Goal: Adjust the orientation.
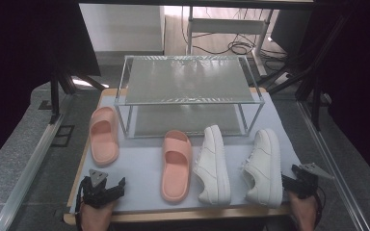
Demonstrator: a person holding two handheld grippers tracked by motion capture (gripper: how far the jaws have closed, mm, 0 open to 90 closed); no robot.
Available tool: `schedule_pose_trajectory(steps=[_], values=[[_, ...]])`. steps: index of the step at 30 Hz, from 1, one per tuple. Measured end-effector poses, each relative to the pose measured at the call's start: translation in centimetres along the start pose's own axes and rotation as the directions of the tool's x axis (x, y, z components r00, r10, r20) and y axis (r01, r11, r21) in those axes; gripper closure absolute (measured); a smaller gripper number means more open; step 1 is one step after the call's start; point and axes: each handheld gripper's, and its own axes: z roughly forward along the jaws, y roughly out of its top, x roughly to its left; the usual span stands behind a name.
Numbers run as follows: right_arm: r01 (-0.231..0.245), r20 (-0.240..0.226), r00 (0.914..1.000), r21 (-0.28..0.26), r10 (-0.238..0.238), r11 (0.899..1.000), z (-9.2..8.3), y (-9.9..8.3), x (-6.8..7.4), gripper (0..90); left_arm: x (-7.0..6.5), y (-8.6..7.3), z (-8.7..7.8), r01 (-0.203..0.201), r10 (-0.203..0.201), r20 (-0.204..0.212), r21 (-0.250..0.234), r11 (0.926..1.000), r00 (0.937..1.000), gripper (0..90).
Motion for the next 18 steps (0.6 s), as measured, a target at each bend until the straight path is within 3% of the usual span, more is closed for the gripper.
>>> schedule_pose_trajectory(steps=[18], values=[[0.0, 0.0, 1.0, 0.0, 0.0, 1.0, 0.0, -0.01, -0.01, 19.9, 0.03, 0.1, -0.03, -0.001, 0.001, 0.002, 0.007, 1.0, 1.0, 14.3]])
